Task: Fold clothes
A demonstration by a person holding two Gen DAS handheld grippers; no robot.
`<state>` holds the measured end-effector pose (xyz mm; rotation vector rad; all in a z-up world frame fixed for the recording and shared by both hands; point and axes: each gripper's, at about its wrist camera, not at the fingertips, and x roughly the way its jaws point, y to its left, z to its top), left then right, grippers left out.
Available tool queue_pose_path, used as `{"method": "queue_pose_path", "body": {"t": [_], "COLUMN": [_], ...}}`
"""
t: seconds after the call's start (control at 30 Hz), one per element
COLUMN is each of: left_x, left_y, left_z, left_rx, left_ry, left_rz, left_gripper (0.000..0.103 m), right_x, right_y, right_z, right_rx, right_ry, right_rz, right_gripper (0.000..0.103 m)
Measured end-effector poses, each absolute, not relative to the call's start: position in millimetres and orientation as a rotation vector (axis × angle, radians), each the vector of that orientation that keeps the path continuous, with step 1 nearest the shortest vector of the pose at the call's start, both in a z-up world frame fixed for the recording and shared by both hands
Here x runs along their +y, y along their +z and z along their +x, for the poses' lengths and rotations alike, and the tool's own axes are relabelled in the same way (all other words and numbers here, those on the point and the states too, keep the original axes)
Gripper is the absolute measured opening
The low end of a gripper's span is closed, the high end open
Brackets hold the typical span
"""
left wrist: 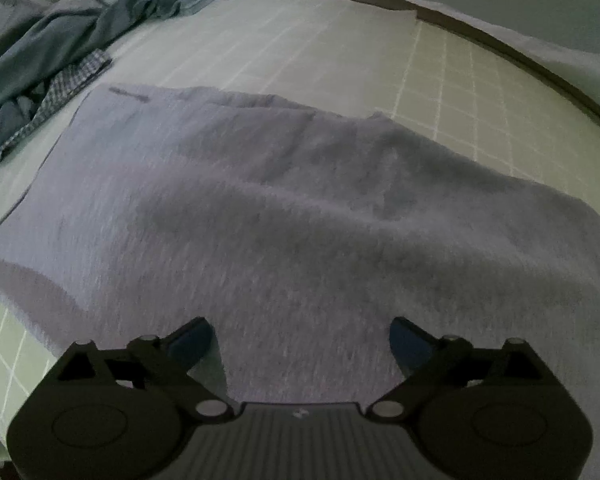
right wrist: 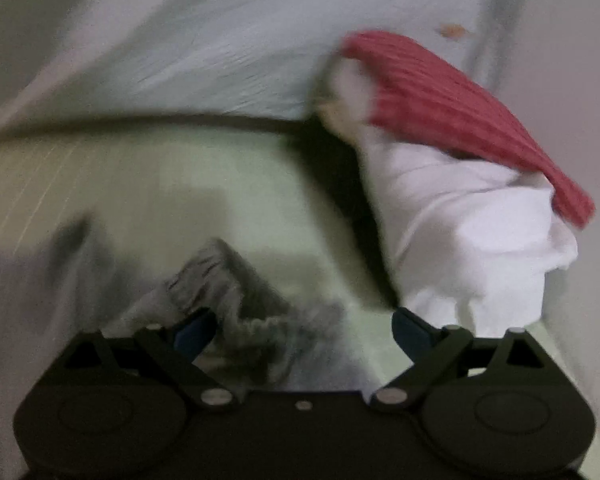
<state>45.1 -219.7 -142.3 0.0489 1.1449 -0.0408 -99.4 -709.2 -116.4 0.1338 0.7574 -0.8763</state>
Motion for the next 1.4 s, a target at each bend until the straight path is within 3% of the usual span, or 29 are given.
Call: {"method": "queue_pose_path", "body": {"t": [0.07, 0.47, 0.6, 0.67, 0.77, 0.83, 0.87, 0.93, 1.17, 1.2, 1.23, 1.3, 1.4], "left_x": [-220, -222, -221, -221, -221, -221, -221, -220, -220, -219, -219, -219, -218], "left_y": [-143, -142, -142, -142, -142, -142, -142, -142, -143, -143, -143, -143, -143], "left_z": [46, 46, 47, 47, 45, 46, 47, 49, 50, 50, 50, 51, 51], "left_rx": [1.15, 1.155, 1.164, 1.161, 1.152, 1.153, 1.155, 1.161, 1.157, 1.157, 1.158, 1.163, 1.166], "left_ry": [-0.017, 0.006, -0.005, -0.011, -0.017, -0.022, -0.028, -0.046, -0.074, -0.076, -0.077, -0.079, -0.081], "left_rz": [0.033, 0.023, 0.029, 0.031, 0.034, 0.037, 0.04, 0.052, 0.071, 0.072, 0.073, 0.075, 0.076], "left_gripper": [0.103, 0.103, 0.103, 0.103, 0.103, 0.103, 0.103, 0.103, 0.103, 0.103, 0.103, 0.103, 0.103], "right_x": [-733, -715, -713, -712, -712, -715, -716, -720, -736, -736, -734, -730, -722], "right_y": [-113, -139, -144, -145, -145, -139, -134, -125, -130, -133, -132, -126, -113], "right_z": [-102, -206, -199, -191, -181, -182, -188, -203, -259, -261, -261, -257, -247], "right_rx": [0.738, 0.59, 0.58, 0.594, 0.64, 0.662, 0.65, 0.625, 0.645, 0.658, 0.664, 0.684, 0.681], "right_ry": [-0.903, -0.96, -0.932, -0.932, -0.938, -0.932, -0.935, -0.972, -1.099, -1.098, -1.114, -1.177, -1.206], "right_rz": [0.271, 0.782, 0.804, 0.781, 0.719, 0.678, 0.671, 0.663, 0.768, 0.774, 0.76, 0.699, 0.568], "right_gripper": [0.096, 0.096, 0.095, 0.089, 0.06, 0.033, 0.026, 0.021, 0.024, 0.03, 0.046, 0.066, 0.068]}}
